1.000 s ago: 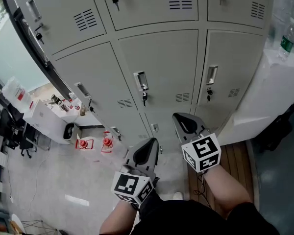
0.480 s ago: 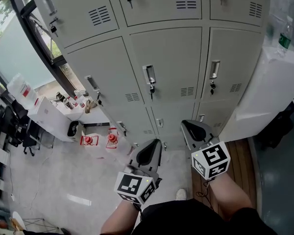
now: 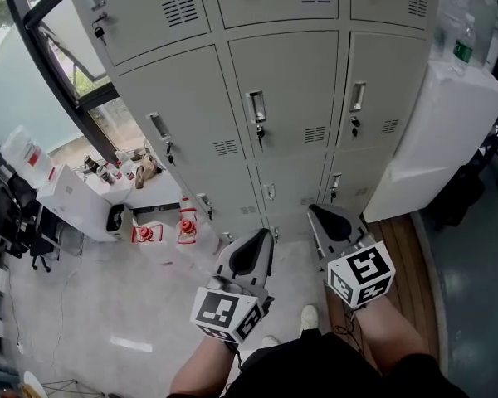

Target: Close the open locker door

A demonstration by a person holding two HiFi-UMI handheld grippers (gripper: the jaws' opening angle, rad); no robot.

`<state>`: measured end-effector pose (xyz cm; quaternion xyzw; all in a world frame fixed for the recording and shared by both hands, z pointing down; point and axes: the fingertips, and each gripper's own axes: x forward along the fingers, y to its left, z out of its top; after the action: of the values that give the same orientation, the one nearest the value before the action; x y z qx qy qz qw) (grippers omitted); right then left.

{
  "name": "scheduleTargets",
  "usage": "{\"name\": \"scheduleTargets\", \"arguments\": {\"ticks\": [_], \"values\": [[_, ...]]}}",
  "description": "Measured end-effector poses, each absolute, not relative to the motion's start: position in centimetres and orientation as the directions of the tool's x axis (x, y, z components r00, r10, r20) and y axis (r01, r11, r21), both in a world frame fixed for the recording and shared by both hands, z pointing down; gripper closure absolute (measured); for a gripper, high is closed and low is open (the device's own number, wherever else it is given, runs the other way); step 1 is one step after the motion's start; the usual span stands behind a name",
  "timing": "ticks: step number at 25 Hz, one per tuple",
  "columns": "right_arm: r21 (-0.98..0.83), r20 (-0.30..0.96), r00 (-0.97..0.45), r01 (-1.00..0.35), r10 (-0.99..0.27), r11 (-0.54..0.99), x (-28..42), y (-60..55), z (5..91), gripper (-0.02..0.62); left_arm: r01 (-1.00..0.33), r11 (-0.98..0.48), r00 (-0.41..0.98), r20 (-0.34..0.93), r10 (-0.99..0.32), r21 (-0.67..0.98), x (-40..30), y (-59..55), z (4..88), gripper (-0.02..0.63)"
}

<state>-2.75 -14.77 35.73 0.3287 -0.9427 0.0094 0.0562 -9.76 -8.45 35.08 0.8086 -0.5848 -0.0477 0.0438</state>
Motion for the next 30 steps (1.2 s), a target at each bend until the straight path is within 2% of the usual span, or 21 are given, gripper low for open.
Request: {"name": "scheduleTargets", "arguments": {"ticks": [13, 30], "values": [[-0.003, 0.148, -0.735, -0.670, -0.662, 0.742, -1.6, -9.6, 37.3, 0.543, -0.909, -0.374, 0.377, -0.016, -0.926, 0.183, -9.4, -4.9, 37.2, 0.589], [-0.013, 0.135, -0.727, -0.681, -0.673, 0.732, -2.3, -7.7, 37.5, 0.543, -0.903, -0.398, 0.403, 0.001, -0.915, 0.161, -9.9, -3.2, 37.5, 0.589]]}}
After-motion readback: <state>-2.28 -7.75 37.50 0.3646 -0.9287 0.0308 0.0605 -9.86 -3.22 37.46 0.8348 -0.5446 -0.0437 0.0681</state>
